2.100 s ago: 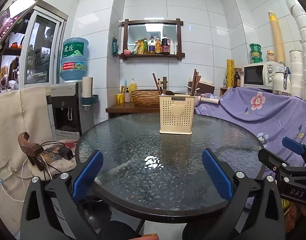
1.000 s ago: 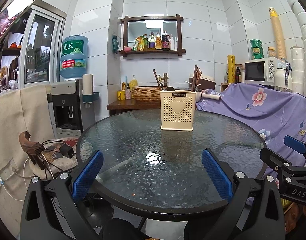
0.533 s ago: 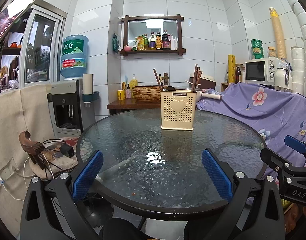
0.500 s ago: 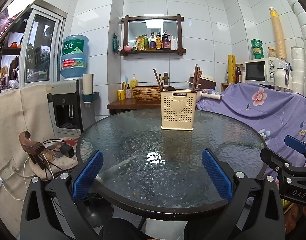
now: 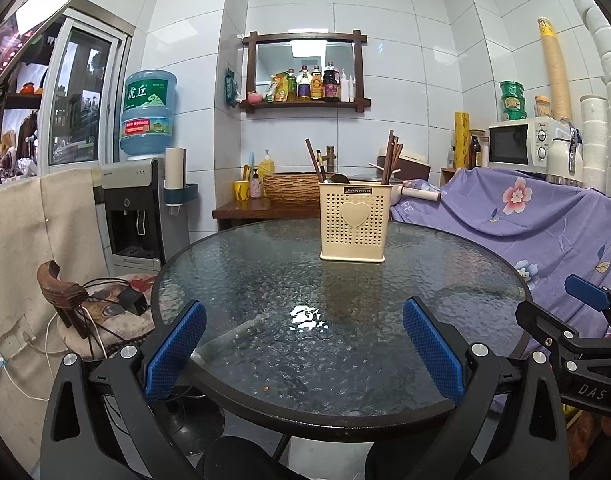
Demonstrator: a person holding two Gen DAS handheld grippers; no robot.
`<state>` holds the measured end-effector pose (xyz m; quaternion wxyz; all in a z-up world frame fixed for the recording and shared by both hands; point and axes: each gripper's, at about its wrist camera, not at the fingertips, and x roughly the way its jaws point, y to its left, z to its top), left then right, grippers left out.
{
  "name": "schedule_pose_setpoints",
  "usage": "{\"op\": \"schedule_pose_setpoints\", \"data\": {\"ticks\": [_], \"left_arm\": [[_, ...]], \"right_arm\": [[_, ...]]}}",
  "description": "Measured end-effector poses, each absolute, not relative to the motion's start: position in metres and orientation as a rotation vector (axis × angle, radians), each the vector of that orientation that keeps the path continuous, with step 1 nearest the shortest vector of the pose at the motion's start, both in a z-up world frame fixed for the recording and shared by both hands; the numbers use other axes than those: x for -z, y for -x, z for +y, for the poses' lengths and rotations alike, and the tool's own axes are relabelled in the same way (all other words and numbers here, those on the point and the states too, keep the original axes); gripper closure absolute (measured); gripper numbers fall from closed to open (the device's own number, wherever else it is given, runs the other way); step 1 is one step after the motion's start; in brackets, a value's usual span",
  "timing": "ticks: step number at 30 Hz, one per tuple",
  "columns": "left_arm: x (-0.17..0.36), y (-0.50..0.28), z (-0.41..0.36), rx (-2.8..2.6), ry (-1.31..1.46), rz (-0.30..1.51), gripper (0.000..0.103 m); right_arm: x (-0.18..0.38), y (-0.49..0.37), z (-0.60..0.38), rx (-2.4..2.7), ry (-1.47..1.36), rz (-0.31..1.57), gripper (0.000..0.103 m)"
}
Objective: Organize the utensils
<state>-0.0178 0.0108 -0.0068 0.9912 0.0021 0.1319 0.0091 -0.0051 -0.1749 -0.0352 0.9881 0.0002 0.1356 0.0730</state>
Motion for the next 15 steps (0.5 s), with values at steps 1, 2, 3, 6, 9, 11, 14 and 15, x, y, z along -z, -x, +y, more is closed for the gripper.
{"op": "schedule_pose_setpoints", "data": {"ticks": [1,2,3,6,9,11,14,15], "left_arm": [[0.0070,0.0175,0.0108,-0.017,-0.002,0.268,0.006],[0.0068,0.0171,0.0112,-0.016,-0.001,0.270,0.006],[0.0070,0.0169,0.0113,-0.016,-0.001,0.272,0.006],[0.0074,0.0165,0.0115,-0.014,0.000,0.277,0.006],[0.0073,0.0160,0.0114,-0.015,0.002,0.279,0.006],[0.0073,0.0160,0.0119,-0.015,0.002,0.280,0.006],[0.0074,0.0161,0.0126,-0.015,0.003,0.280,0.006],[0.0074,0.0161,0.0126,-0.015,0.002,0.280,0.006]], "right_arm": [[0.0352,0.0051,-0.1748,-0.146,0.000,0.271,0.006],[0.0352,0.0051,-0.1748,-0.146,0.001,0.271,0.006],[0.0352,0.0052,-0.1748,-0.146,0.002,0.271,0.006],[0.0352,0.0050,-0.1747,-0.147,0.001,0.273,0.006],[0.0355,0.0054,-0.1747,-0.146,0.001,0.273,0.006],[0.0353,0.0052,-0.1745,-0.146,0.002,0.272,0.006],[0.0354,0.0053,-0.1746,-0.146,0.002,0.272,0.006],[0.0352,0.0052,-0.1744,-0.146,0.002,0.272,0.006]]}}
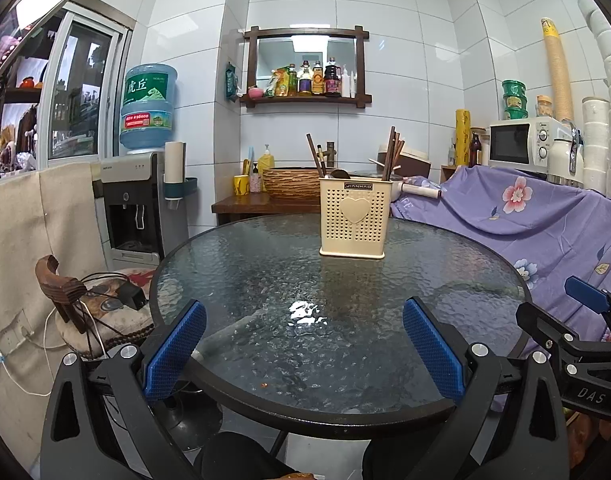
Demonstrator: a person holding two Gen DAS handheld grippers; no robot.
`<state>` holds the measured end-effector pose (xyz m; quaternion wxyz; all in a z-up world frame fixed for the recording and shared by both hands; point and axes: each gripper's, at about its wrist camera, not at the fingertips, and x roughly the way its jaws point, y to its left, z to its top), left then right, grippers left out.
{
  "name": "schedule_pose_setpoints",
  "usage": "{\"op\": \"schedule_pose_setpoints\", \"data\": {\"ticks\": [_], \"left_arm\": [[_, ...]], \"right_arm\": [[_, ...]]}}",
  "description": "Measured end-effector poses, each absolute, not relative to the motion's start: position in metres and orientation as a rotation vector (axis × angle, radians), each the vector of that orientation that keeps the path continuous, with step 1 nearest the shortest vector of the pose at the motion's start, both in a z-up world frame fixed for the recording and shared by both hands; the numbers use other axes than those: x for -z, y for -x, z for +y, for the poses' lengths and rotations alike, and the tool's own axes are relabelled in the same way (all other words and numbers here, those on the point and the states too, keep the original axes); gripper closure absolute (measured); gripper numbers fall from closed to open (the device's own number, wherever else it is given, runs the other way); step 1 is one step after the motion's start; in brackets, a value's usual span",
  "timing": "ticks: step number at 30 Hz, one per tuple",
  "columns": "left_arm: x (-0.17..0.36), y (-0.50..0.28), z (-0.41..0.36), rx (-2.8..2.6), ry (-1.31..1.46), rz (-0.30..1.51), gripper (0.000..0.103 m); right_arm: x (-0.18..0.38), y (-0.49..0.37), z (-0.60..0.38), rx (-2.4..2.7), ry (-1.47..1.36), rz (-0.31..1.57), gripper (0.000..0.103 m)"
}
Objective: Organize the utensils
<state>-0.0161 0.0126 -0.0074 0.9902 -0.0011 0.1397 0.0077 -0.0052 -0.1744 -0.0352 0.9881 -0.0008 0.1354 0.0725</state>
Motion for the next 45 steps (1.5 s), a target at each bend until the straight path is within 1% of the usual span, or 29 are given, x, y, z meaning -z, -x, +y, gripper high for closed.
{"op": "schedule_pose_setpoints", "data": {"ticks": [40,45], "left_arm": [[0.0117,0.0158,0.0122,-0.017,0.003,0.284,0.006],[0.0128,0.0192,0.0113,-0.020,0.000,0.259,0.006]], "right_arm": [[0.0359,0.0043,-0.1749,-0.149,0.002,0.275,0.006],[0.0368,0.0045,-0.1752,-0.149,0.006,0.275,0.006]]}}
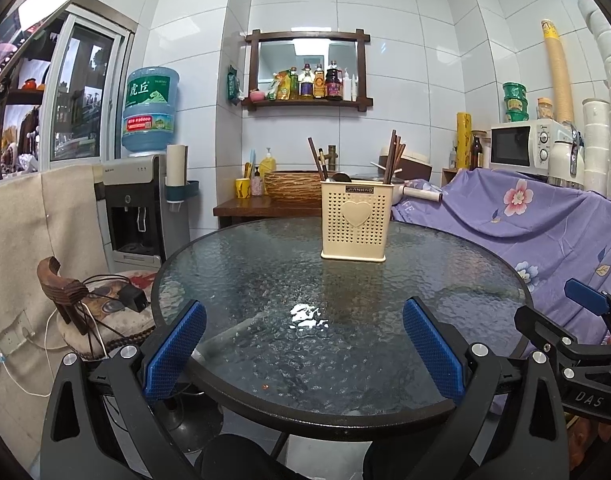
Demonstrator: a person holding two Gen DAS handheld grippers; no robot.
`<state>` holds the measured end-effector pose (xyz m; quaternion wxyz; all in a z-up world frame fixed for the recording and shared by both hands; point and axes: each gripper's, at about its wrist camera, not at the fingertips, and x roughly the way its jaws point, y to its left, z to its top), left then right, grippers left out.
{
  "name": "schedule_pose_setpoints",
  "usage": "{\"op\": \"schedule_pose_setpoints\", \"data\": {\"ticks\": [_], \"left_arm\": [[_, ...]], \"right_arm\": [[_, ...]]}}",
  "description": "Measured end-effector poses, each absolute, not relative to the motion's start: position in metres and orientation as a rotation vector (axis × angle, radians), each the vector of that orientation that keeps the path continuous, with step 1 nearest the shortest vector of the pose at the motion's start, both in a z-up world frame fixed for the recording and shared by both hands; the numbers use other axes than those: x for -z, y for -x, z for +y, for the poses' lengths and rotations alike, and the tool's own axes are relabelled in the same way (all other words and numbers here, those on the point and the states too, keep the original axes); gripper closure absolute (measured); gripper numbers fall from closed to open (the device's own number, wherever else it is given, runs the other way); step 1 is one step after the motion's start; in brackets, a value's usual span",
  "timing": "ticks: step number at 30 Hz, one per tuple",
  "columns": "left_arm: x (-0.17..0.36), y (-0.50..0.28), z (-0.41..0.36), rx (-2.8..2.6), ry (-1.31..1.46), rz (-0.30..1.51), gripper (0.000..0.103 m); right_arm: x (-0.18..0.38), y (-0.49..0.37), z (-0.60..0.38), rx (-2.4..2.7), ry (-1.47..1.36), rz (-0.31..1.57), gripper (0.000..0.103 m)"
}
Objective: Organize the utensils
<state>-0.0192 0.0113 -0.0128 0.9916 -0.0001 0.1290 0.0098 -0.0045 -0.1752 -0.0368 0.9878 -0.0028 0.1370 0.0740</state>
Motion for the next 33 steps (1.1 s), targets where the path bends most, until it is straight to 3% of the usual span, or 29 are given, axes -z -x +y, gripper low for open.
{"op": "schedule_pose_setpoints", "data": {"ticks": [33], "left_arm": [[0.0086,0.0198,0.0083,-0.027,0.006,0.274,0.006]], "right_arm": [[0.0366,0.0040,-0.1772,-0.153,0.011,0.276,0.006]]}}
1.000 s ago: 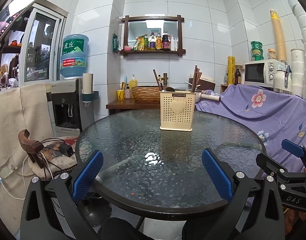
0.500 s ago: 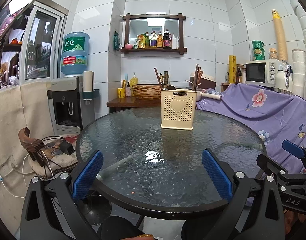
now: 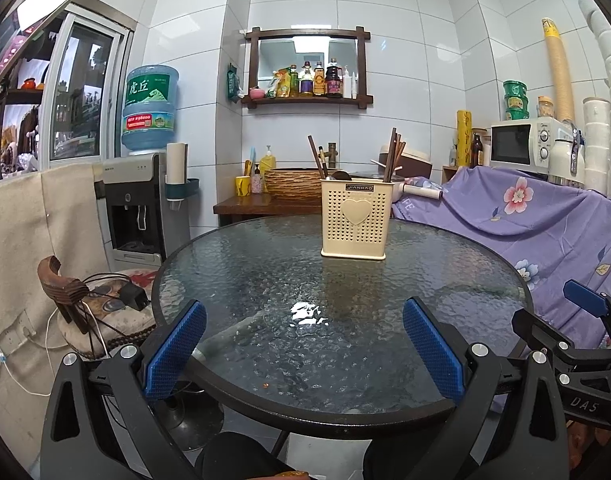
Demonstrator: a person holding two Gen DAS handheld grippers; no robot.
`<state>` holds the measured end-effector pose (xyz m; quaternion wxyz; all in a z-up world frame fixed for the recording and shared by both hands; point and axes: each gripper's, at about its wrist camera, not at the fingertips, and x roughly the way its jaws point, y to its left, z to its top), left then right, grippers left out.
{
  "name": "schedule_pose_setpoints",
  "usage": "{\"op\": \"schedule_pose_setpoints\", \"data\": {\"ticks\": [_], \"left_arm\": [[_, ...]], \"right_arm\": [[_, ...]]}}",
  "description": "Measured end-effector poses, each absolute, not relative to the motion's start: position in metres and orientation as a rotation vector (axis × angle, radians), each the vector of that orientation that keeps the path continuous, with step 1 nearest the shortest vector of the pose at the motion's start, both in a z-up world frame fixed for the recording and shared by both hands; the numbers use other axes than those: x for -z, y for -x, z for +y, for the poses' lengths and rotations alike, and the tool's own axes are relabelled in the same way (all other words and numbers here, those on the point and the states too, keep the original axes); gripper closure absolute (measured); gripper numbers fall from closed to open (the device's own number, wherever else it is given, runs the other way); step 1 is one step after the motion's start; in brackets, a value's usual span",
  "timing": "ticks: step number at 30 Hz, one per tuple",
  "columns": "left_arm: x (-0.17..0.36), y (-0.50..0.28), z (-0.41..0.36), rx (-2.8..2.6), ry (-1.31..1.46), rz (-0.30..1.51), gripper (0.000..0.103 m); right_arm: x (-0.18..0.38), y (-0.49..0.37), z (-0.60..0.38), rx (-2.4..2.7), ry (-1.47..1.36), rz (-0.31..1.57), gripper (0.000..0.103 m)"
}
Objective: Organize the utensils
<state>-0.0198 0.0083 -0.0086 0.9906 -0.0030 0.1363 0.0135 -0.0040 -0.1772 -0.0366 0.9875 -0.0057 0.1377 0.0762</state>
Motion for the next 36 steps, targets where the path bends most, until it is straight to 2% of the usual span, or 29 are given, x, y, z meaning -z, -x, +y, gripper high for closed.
{"op": "schedule_pose_setpoints", "data": {"ticks": [36], "left_arm": [[0.0040,0.0200,0.0123,-0.015,0.010,0.265,0.006]], "right_arm": [[0.0389,0.0047,-0.1799,-0.154,0.016,0.276,0.006]]}}
